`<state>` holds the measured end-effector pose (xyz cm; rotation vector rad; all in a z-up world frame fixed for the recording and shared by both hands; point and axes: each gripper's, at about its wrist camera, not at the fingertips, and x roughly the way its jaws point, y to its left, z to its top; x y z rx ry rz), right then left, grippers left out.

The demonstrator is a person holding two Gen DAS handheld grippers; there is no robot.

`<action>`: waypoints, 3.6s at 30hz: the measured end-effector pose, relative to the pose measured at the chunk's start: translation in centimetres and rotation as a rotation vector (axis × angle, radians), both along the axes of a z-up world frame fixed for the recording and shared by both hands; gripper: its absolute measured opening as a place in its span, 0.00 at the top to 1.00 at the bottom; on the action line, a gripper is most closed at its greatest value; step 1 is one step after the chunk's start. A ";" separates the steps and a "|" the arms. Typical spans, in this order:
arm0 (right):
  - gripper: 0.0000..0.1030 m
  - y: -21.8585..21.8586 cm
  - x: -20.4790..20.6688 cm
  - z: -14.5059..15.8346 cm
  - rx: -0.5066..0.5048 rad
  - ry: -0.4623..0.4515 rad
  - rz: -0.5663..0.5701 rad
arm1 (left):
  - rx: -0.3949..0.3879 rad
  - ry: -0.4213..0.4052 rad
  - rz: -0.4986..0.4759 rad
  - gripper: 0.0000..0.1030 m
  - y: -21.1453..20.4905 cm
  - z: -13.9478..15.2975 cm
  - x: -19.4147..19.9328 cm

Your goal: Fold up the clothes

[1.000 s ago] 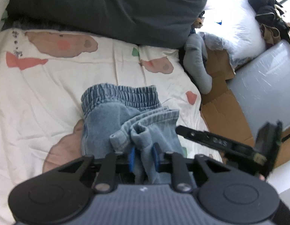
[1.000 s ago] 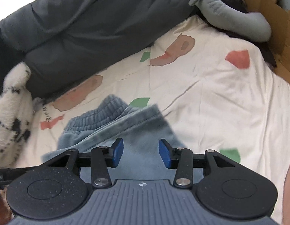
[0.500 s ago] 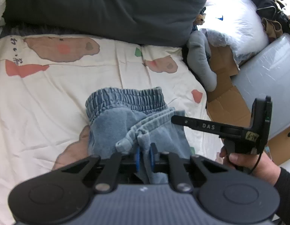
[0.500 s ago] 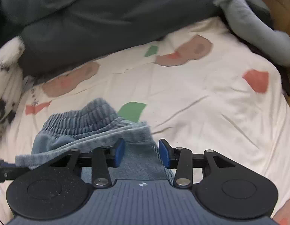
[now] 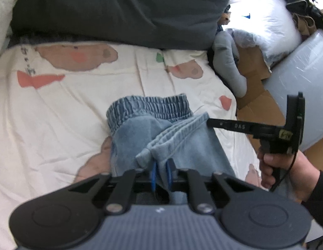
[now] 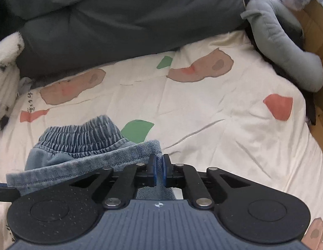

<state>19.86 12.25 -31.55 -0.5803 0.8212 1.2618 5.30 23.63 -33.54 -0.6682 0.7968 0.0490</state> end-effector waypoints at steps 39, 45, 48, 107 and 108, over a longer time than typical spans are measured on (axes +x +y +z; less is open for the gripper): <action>0.80 0.2 0.5 2.8 0.051 0.095 0.292 | -0.126 -0.026 0.014 0.88 0.8 2.0 1.5; 0.80 0.5 0.0 2.5 -0.011 0.072 0.308 | -0.127 0.004 0.012 0.88 0.8 1.0 1.7; 0.79 0.9 -0.2 1.7 -0.023 0.062 0.296 | -0.114 0.016 0.005 0.88 0.9 0.4 1.9; 0.71 0.7 -4.3 2.9 0.137 -0.023 0.170 | 0.027 -0.130 -0.059 0.88 2.9 4.8 4.9; 0.71 1.0 -4.7 2.7 0.137 -0.020 0.172 | 0.053 -0.125 -0.068 0.88 2.5 4.6 5.2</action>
